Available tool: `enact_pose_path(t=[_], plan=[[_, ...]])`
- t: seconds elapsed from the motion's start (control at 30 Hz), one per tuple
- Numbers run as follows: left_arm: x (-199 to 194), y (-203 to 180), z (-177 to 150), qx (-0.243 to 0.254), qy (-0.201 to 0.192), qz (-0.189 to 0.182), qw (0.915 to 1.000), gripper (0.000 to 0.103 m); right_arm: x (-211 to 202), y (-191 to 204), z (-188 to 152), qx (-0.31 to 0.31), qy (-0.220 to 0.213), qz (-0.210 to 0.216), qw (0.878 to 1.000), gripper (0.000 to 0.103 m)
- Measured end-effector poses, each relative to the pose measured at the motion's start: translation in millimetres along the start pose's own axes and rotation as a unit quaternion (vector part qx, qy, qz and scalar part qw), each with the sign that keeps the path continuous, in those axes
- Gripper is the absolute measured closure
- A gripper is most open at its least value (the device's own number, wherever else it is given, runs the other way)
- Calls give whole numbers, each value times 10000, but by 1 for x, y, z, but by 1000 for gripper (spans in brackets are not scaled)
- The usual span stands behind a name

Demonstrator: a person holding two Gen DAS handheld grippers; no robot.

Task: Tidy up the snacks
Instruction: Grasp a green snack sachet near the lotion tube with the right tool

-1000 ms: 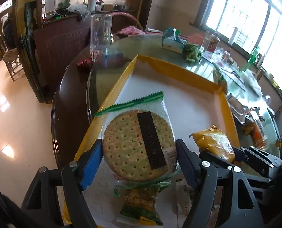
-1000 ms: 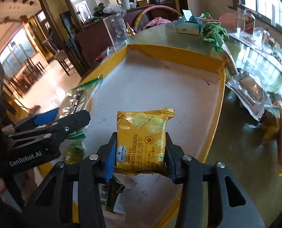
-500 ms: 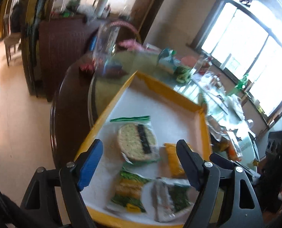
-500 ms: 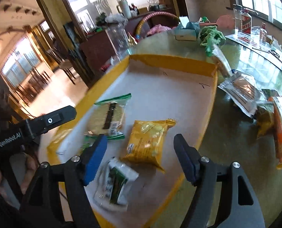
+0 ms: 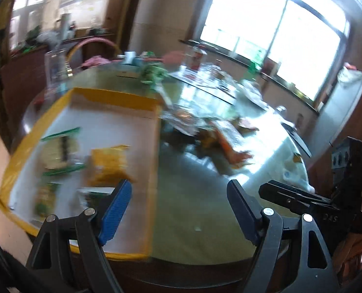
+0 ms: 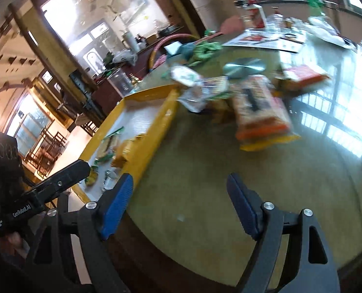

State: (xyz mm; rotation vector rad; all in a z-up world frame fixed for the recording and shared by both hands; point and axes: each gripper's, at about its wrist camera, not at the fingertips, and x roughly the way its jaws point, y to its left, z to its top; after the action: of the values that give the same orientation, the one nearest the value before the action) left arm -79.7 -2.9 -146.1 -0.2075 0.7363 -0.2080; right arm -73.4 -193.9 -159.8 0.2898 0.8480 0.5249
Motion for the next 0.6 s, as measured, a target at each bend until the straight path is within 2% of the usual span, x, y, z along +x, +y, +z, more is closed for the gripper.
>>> enact_pose_path(t=[0.13, 0.27, 0.4, 0.6], plan=[[10, -27, -3, 164, 206, -176, 9995, 22, -26, -33, -7, 174, -134, -161, 9996, 23], [22, -51, -5, 356, 275, -137, 9989, 22, -44, -63, 1, 380, -371, -209, 9984, 23], [33, -57, -7, 192, 353, -148, 9991, 22, -56, -104, 14, 838, -452, -233, 9952, 23], [45, -61, -6, 118, 440, -176, 9988, 22, -80, -189, 49, 1180, -719, -1438, 9799, 24]])
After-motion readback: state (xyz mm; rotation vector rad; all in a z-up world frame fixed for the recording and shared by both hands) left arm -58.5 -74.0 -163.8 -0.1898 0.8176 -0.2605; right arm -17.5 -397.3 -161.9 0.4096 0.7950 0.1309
